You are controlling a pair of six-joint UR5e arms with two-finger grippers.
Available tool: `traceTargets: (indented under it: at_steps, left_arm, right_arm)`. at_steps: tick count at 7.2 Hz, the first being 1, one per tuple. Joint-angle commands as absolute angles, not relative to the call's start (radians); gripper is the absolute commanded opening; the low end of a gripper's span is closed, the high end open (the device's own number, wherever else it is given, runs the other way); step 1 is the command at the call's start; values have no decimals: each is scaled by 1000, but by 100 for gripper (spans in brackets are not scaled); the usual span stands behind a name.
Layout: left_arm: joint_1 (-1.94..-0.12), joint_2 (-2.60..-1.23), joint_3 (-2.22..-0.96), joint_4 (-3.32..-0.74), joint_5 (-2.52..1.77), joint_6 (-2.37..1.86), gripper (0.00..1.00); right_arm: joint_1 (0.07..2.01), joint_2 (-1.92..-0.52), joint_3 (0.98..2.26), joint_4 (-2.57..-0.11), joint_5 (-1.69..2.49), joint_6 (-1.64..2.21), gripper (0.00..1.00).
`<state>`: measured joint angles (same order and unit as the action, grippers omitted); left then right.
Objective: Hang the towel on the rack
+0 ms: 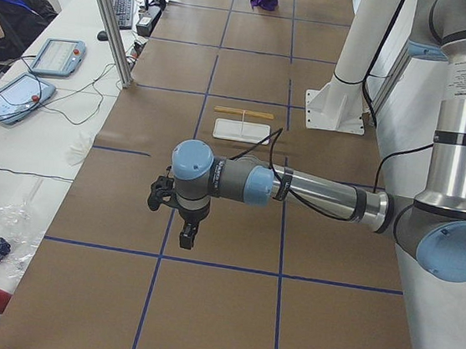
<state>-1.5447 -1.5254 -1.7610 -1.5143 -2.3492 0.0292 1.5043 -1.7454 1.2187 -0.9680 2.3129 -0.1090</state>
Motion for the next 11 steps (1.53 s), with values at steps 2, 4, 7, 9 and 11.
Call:
traceTargets:
  at_steps: [2,4,7,9,11]
  left_arm:
    - [-1543,-1552,-1798,-1526,-2367,31,100]
    - [-1543,-1563,-1780,-1670,-2359,23,100]
    - [-1542,-1578,-1760,-1940,-2358,-206,100]
    - [-1529,-1614,-1703,-2088,-2359,-357,100]
    - [-1510,-1647,-1689,-2219,-2362,-563,100]
  right_arm:
    - [1540,-1746,1485,-934,2315,-89,0]
    - [1577,-1621,1595,-953,2295,-5,0]
    - [1418,-1316,1594,-953,2185,380,0]
    - [1223,-1176,1595,-943,2010,631,0]
    - [1099,-1112,1665,-943,1887,769,0]
